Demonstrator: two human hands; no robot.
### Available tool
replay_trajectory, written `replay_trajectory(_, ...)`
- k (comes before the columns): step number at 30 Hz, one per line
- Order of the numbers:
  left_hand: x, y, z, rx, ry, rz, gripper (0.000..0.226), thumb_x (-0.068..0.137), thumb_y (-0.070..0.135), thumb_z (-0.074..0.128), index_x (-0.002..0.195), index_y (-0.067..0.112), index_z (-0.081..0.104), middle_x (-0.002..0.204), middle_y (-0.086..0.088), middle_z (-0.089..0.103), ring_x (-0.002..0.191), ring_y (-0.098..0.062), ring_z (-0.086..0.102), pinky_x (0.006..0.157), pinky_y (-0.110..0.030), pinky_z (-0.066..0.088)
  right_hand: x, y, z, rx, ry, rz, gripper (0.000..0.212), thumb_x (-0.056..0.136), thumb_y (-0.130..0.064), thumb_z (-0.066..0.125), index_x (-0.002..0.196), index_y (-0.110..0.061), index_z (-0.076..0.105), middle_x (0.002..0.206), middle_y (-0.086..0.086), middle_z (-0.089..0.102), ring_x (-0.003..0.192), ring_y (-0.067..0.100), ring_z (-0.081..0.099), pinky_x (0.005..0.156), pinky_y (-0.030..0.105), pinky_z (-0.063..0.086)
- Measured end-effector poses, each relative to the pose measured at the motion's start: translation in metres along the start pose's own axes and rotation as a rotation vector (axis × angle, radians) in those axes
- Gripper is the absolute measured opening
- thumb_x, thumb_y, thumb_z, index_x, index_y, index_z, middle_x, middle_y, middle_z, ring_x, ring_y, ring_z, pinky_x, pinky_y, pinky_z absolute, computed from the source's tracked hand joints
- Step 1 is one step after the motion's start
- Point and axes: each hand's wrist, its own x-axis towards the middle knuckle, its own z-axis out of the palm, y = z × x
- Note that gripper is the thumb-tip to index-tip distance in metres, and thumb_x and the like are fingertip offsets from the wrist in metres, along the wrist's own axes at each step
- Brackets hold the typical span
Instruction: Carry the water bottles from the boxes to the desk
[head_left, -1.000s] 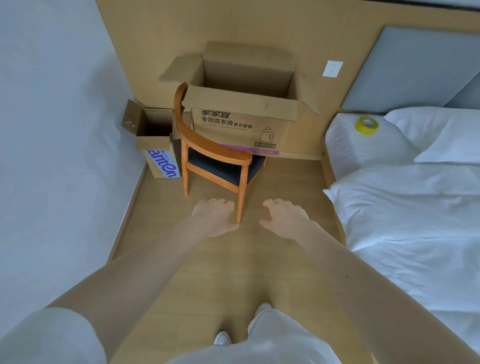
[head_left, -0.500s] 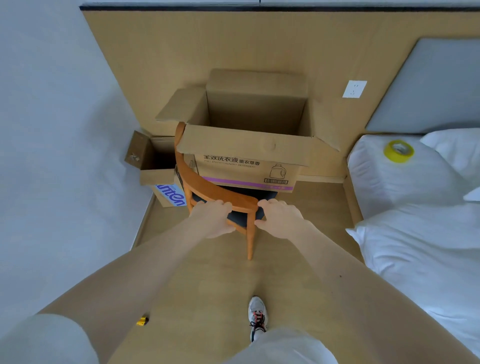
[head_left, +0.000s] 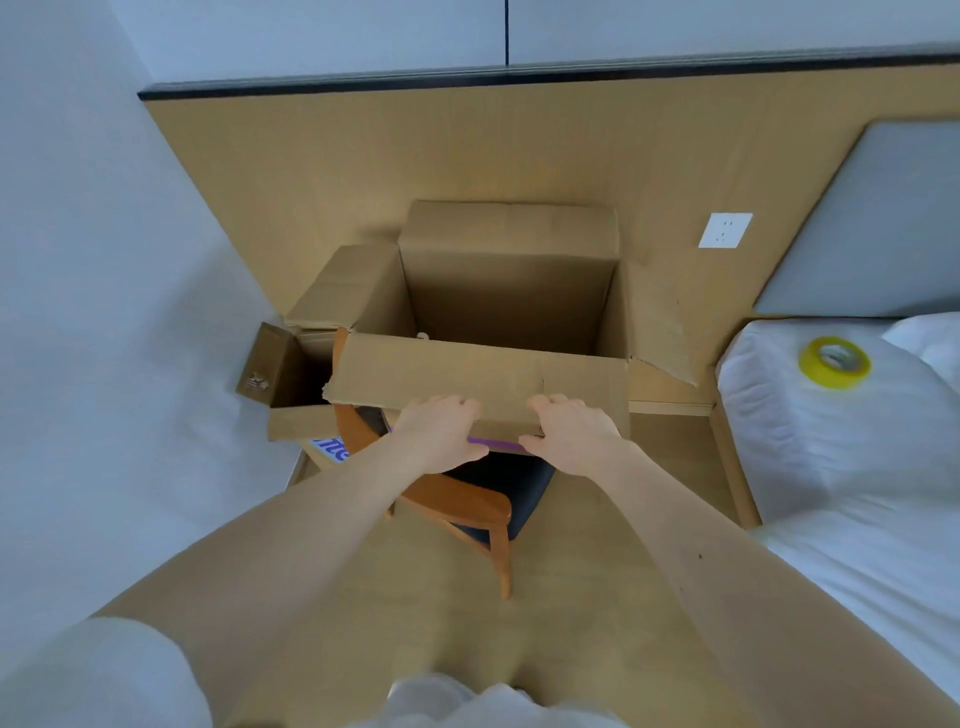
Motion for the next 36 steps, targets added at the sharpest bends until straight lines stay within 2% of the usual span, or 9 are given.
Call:
replay_trajectory(5,0.042,-0.019,-0.019,-0.018,0.079,0.034,0.053,0.095,0.048,0.051,0.136,0.015,0.043,0.130,-0.004,0.055,0.116,-0.023,0.053,0.092,-0.036,0.045,0.038,0.003,-0.018,0.011,0.041,0.002,0.048,0.099,-0.039,0.048,0.142,-0.019,0.038,0.138,0.006,0.050,0.122,0.025,0.050,0.095,0.038,0.046)
replay_trajectory(9,0.086,-0.048,-0.028,-0.055,0.129,0.057,0.050,0.095,0.046,0.050,0.134,0.015,0.044,0.127,-0.003,0.054,0.115,-0.022,0.051,0.086,-0.033,0.042,0.081,0.003,-0.029,0.001,0.044,0.033,0.050,0.099,-0.039,0.047,0.143,-0.017,0.037,0.137,0.006,0.049,0.122,0.026,0.049,0.092,0.037,0.045)
replay_trajectory(13,0.136,-0.080,-0.040,-0.100,0.129,0.051,0.046,0.097,0.044,0.047,0.134,0.016,0.044,0.130,-0.002,0.052,0.119,-0.023,0.048,0.094,-0.037,0.038,0.133,0.003,-0.040,0.006,0.032,0.103,0.054,0.098,-0.039,0.046,0.147,-0.019,0.033,0.140,0.006,0.046,0.125,0.027,0.046,0.097,0.040,0.042)
replay_trajectory(18,0.198,-0.130,-0.057,-0.161,0.125,0.029,0.047,0.098,0.049,0.042,0.132,0.016,0.045,0.127,-0.003,0.054,0.118,-0.023,0.048,0.095,-0.036,0.037,0.201,-0.002,-0.062,0.003,0.016,0.190,0.053,0.099,-0.038,0.046,0.146,-0.019,0.034,0.141,0.006,0.045,0.126,0.026,0.046,0.096,0.039,0.043)
replay_trajectory(25,0.262,-0.187,-0.047,-0.181,0.050,0.055,0.049,0.097,0.047,0.046,0.134,0.015,0.043,0.128,-0.004,0.053,0.117,-0.023,0.049,0.092,-0.036,0.040,0.271,-0.007,-0.068,0.020,-0.070,0.268,0.053,0.099,-0.038,0.046,0.147,-0.019,0.033,0.143,0.007,0.044,0.128,0.026,0.045,0.098,0.041,0.044)
replay_trajectory(36,0.324,-0.209,-0.005,-0.176,-0.136,0.053,0.045,0.094,0.041,0.055,0.129,0.016,0.044,0.125,-0.005,0.052,0.115,-0.025,0.049,0.091,-0.037,0.041,0.339,0.020,-0.037,0.032,-0.237,0.278,0.054,0.099,-0.040,0.046,0.147,-0.019,0.032,0.143,0.006,0.044,0.125,0.026,0.048,0.095,0.039,0.047)
